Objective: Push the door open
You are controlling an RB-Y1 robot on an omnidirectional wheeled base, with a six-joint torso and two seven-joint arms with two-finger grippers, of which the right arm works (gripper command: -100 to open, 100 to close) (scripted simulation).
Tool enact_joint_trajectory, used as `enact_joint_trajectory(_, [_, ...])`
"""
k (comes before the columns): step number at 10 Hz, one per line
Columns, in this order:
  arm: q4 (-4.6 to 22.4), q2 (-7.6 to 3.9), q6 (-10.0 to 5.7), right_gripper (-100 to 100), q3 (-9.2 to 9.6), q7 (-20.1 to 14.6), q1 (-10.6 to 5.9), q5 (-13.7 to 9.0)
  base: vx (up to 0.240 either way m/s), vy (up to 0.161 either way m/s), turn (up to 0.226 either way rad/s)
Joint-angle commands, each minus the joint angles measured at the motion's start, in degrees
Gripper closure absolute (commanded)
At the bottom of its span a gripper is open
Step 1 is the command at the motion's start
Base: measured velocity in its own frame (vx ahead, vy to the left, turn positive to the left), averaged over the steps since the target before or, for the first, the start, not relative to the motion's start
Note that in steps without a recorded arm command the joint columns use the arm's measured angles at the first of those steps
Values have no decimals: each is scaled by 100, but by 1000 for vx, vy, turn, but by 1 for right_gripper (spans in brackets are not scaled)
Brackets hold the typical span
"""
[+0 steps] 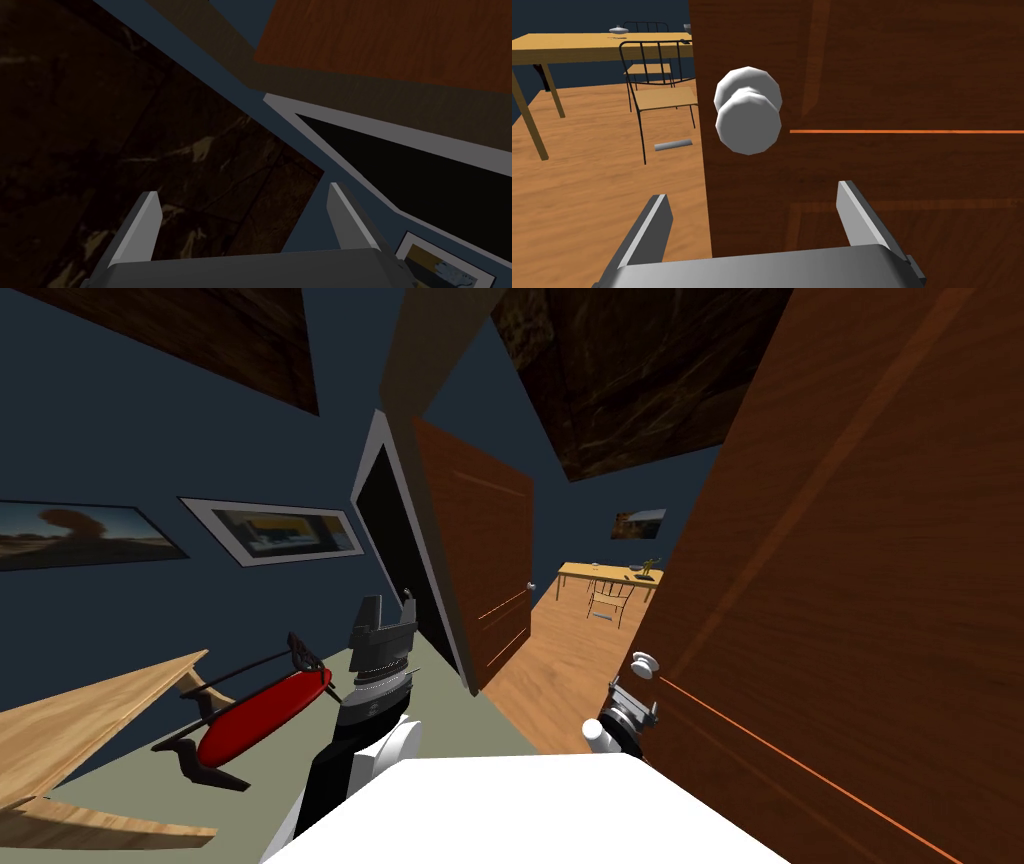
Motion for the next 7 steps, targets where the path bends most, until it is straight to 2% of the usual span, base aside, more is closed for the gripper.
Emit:
enact_joint_trajectory(1, [-32,93,-25,-100,-30,-200,-9,39,-46,37,8])
enact_joint_trajectory(2, [-63,153,-34,-100,-50,-322,-8,62,-38,25,10])
enact_joint_trajectory(3, [-46,118,-26,-100,-37,-236,-6,47,-16,10,2])
enact_joint_trajectory(4, [-41,-86,-14,-100,-49,-277,-6,42,54,-63,0])
enact_joint_trajectory(5, [-33,-184,-3,-100,-56,-291,-6,36,113,-168,12])
enact_joint_trajectory(7, [-21,-266,15,-100,-69,-316,-6,25,115,-165,14])
